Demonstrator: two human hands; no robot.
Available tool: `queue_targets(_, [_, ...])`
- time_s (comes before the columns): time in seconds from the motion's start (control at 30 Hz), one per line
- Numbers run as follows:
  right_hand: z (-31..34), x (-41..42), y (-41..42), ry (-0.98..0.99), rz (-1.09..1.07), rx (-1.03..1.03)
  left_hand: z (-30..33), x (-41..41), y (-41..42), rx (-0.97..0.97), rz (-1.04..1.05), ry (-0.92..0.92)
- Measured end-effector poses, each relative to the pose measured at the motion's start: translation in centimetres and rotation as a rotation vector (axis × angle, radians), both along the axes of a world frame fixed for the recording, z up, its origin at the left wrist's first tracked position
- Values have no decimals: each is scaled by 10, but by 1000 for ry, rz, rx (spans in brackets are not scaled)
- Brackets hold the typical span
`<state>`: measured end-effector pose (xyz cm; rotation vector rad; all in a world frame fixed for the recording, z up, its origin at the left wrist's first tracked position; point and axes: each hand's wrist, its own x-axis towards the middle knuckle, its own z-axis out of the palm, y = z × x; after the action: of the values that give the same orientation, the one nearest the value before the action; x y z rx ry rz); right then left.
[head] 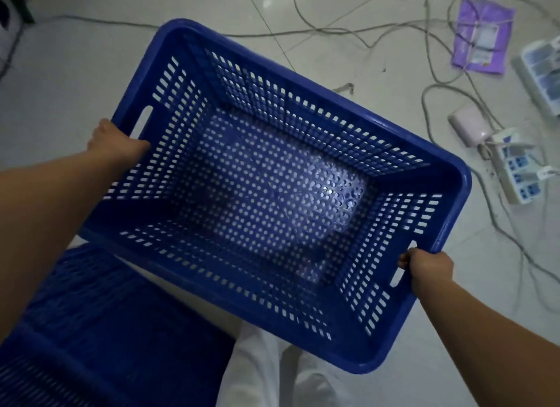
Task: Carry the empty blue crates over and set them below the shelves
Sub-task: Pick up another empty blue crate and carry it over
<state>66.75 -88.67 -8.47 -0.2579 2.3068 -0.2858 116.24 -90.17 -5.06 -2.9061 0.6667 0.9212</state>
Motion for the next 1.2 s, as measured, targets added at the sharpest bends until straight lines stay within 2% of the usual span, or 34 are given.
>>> queue_targets(0.27, [0,4,-4,-14,-100,-29,-44,49,-4,-16,144,36])
queue_targets(0.53, [8,-8,-10,-26,-70,11,5,14,-14,-25,237,166])
queue_targets(0.7, [30,-30,-19,4,-45,15,32,-9,-8,-52,255,187])
queue_targets(0.87, [86,-49,-33,12,21,-36,96,-28,13,-18,246,77])
queue_targets(1.2, [227,-74,-123,-87,308,-125,280,-71,71,-199,546,23])
